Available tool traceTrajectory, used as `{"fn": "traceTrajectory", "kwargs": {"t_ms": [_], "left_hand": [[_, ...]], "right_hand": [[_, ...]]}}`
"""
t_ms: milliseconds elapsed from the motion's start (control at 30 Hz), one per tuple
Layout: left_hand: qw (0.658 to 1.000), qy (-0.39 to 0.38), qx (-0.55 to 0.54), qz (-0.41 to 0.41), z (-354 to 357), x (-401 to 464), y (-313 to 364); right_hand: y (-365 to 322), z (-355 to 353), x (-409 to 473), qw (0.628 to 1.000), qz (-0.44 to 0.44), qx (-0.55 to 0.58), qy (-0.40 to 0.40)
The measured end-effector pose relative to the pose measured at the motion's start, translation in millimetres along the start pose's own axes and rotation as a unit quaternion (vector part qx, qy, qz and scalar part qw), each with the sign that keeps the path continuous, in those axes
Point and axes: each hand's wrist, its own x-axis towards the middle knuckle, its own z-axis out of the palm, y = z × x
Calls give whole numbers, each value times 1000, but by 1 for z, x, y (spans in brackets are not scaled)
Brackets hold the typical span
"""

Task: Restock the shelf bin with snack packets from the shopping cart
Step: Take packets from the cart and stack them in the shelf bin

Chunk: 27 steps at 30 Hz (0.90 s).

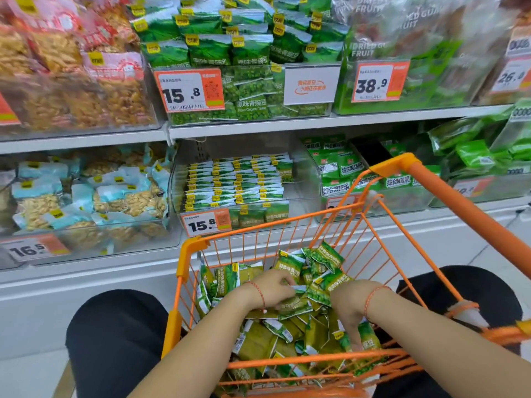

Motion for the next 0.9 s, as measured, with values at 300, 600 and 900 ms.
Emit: {"fn": "traceTrajectory", "kwargs": {"t_ms": [300,600,900], "left_hand": [[981,143,-131,7,-21,0,3],[873,276,-399,52,-33,-7,6],[815,123,-565,41,-34,-5,19]], "right_hand": [[19,-26,-18,956,-54,209,197],[-3,-34,11,774,-139,273,554],[-12,-29,27,640,-137,181,734]]}}
